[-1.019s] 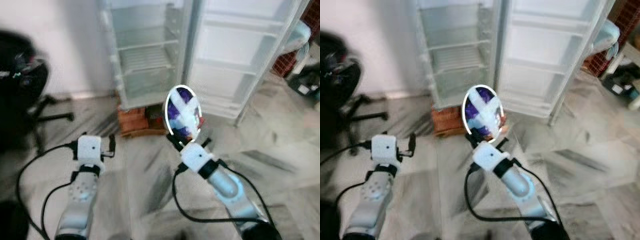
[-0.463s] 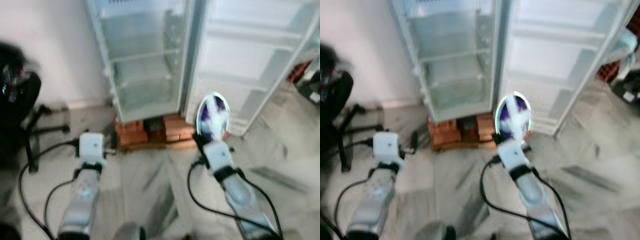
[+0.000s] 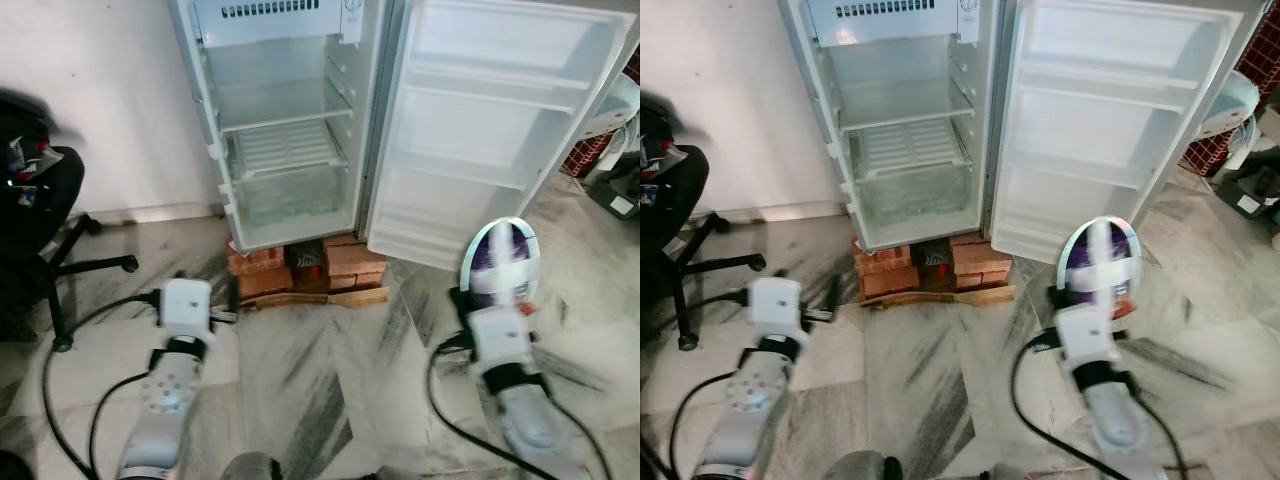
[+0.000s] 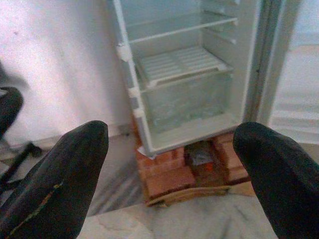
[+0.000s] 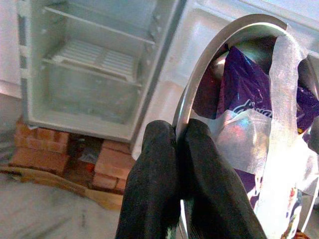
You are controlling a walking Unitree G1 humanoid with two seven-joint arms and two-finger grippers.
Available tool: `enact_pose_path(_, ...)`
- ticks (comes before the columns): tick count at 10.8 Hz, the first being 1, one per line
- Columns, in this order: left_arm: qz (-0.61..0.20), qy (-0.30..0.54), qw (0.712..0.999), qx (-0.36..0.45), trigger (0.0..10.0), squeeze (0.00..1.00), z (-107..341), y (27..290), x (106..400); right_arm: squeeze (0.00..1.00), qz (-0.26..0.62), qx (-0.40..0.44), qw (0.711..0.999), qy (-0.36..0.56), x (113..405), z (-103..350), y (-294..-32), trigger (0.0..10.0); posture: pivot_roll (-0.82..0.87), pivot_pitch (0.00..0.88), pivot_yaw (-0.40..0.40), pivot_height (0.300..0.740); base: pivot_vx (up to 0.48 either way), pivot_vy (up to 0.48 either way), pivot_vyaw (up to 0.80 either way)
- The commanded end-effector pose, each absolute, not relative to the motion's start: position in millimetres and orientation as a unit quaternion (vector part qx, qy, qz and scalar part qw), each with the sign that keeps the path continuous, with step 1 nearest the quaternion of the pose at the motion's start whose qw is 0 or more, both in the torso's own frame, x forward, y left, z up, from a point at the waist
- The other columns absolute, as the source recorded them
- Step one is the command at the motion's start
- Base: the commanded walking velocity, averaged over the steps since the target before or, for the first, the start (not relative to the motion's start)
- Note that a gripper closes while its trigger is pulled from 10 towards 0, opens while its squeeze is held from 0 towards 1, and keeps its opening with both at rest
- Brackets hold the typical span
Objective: Restocking fridge
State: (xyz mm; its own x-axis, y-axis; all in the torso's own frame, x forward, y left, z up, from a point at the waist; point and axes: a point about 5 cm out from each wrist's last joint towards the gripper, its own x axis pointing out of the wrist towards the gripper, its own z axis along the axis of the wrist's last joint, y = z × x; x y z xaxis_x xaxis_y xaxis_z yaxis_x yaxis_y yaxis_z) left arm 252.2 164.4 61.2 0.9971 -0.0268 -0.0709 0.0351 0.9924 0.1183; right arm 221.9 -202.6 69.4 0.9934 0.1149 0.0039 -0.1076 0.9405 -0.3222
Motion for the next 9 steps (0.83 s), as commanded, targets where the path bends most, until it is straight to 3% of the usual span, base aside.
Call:
enact_pose_path(1, -0.015, 0.032, 0.997, 0.062, 10.0, 0.00, 62.4, 163.8, 250.9, 0.00, 0.057, -0.161, 0.985, -0.026, 225.5, 78.3, -202.8, 10.0, 0.08, 0.079, -0.004, 0.740, 0.000, 0.000, 0.00)
enact_pose_path(2, -0.015, 0.030, 0.998, 0.061, 10.0, 0.00, 63.2, 161.7, 252.4, 0.00, 0.077, -0.155, 0.984, -0.035, 231.7, 80.8, -193.3, 10.0, 0.09, 0.077, -0.001, 0.740, 0.000, 0.000, 0.00)
enact_pose_path(5, -0.023, 0.029, 0.998, 0.060, 10.0, 0.00, 64.1, 166.8, 252.7, 0.00, 0.110, -0.143, 0.983, -0.043, 235.0, 85.0, -180.8, 10.0, 0.10, 0.079, 0.004, 0.740, 0.000, 0.000, 0.80)
enact_pose_path(8, -0.026, 0.031, 0.998, 0.056, 10.0, 0.00, 63.6, 164.3, 252.2, 0.00, 0.096, -0.148, 0.983, -0.041, 236.9, 85.7, -188.2, 10.0, 0.09, 0.085, 0.004, 0.740, 0.301, 0.000, 0.72)
enact_pose_path(9, -0.028, 0.032, 0.998, 0.055, 10.0, 0.00, 63.5, 163.7, 252.2, 0.00, 0.091, -0.145, 0.984, -0.041, 240.0, 85.8, -187.3, 10.0, 0.10, 0.087, 0.004, 0.740, 0.311, 0.000, 0.00)
